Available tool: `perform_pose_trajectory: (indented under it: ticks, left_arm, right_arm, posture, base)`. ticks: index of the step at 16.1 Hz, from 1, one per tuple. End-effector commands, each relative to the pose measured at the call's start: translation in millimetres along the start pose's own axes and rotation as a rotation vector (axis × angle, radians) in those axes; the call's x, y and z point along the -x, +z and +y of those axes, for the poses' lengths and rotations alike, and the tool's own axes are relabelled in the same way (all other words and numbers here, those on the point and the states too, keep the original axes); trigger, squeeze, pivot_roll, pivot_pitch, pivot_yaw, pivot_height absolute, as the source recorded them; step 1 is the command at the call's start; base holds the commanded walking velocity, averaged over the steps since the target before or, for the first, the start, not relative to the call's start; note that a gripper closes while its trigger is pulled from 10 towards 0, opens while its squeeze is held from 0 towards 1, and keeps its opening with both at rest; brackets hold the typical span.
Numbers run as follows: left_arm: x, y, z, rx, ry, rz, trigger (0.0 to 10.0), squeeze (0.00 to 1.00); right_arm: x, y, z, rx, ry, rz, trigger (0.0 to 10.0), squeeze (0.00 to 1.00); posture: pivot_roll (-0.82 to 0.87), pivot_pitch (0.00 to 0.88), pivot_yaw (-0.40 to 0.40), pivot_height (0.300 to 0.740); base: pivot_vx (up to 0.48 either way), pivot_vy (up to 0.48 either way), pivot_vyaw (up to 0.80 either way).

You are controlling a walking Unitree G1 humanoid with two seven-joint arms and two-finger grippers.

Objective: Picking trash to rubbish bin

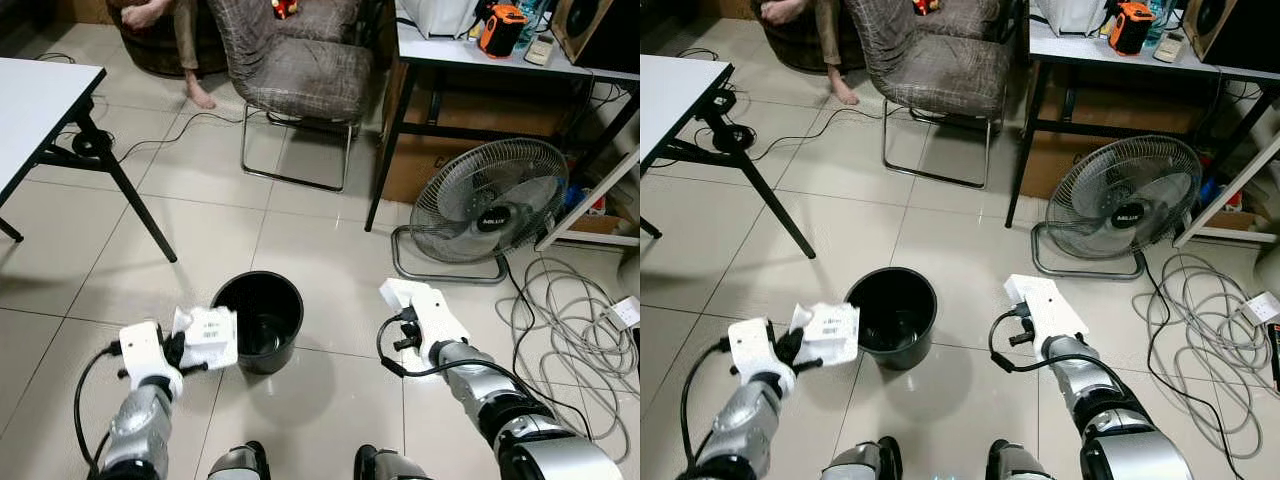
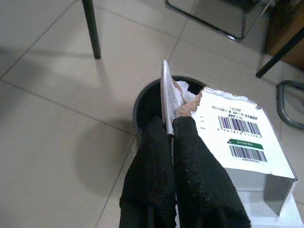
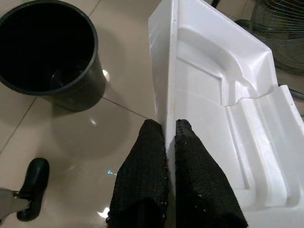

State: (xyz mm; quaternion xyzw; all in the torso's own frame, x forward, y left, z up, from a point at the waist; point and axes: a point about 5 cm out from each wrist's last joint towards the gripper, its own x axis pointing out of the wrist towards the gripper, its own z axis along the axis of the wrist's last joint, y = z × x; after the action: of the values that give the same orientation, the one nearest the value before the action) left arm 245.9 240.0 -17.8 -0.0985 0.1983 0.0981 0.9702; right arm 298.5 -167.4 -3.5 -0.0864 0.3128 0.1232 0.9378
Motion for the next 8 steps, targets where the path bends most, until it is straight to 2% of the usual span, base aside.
perform_pose_trajectory:
  ticks: [1,3,8]
  left_arm:
    - [4.7,-13.4,0.6,0.006,0.003,0.058,0.0,0.0]
    - [4.9,-16.0,-1.2,0.015,0.0,0.072,0.0,0.0]
    - [2.5,-13.9,-7.4,0.003,-0.03,0.071,0.0,0.0]
  right_arm:
    - [3.5,-10.1,-6.4,0.003,-0.014,0.023,10.0,0.0]
    - [4.4,-11.5,-8.8,-0.001,-0.022,0.024,10.0,0.0]
    - [6.1,-14.4,-12.5,-0.013,-0.035,0.025,10.0,0.0]
  posture:
    - [-0.1,0.161,-0.017,0.74]
    - [-0.12,0.161,-0.014,0.74]
    - [-0.13,0.184,-0.005,0.74]
  base:
    - [0.0,0.0,0.0]
    - [0.0,0.0,0.0]
    - [0.0,0.31,0.0]
